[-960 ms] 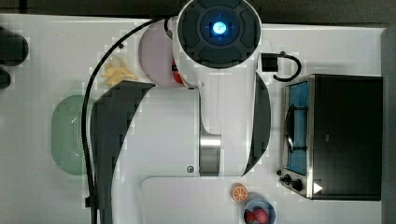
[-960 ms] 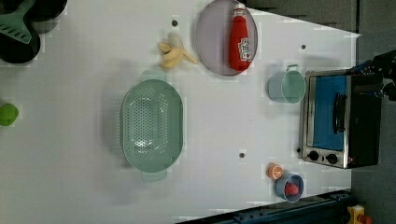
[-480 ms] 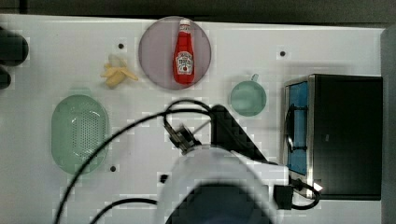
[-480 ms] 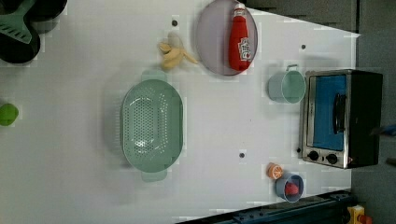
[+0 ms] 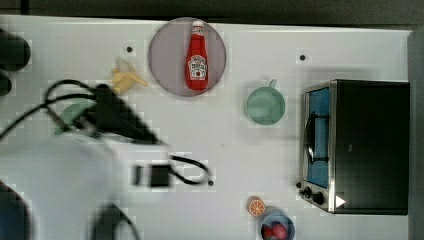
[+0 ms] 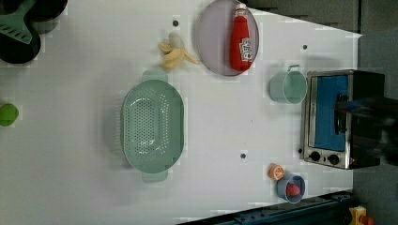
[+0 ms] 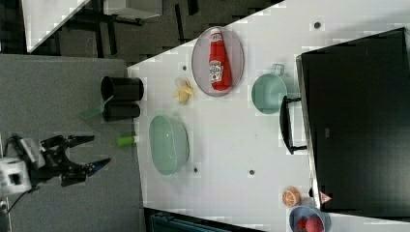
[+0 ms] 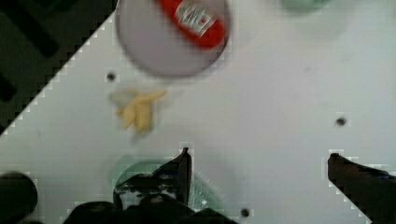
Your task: Drag strainer left to right.
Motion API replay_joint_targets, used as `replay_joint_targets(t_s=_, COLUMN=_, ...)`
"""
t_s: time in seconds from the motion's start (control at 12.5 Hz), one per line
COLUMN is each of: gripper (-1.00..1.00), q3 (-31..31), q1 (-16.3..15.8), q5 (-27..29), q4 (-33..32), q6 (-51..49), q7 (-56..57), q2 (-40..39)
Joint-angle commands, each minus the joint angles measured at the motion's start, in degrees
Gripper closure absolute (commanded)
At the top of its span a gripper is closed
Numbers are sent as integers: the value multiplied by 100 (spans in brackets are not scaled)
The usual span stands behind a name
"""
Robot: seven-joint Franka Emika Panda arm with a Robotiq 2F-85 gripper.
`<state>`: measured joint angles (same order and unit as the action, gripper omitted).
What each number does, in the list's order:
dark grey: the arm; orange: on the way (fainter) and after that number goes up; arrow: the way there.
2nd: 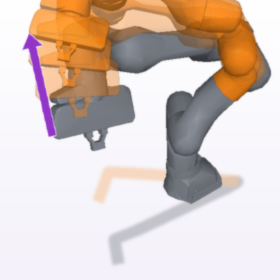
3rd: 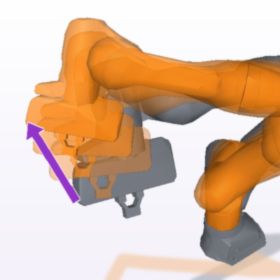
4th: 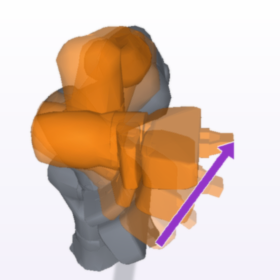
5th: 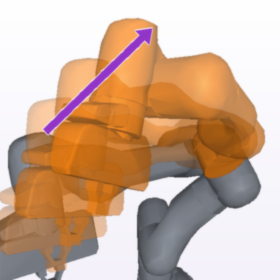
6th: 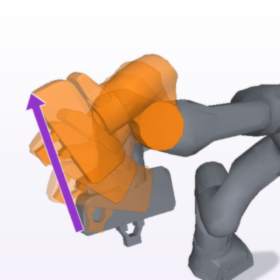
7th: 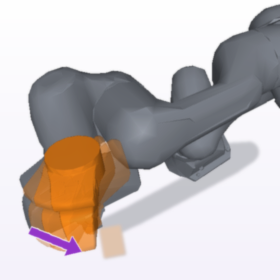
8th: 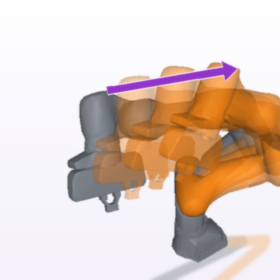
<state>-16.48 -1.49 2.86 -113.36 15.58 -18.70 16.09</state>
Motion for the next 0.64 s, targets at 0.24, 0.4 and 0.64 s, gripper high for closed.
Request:
replay_joint_targets(t_s=0.24, gripper=-100, q3=-1176, q1=28, q5=-151, q4=-206, q6=508, q7=-2746, q2=-992)
replay_joint_targets(t_s=0.4, gripper=-100, q3=-1508, q1=23, q5=-172, q4=-214, q6=894, q7=-3787, q2=-1499)
replay_joint_targets(t_s=0.64, gripper=-100, q3=-1755, q1=4, q5=-232, q4=-275, q6=1503, q7=-4792, q2=-2245)
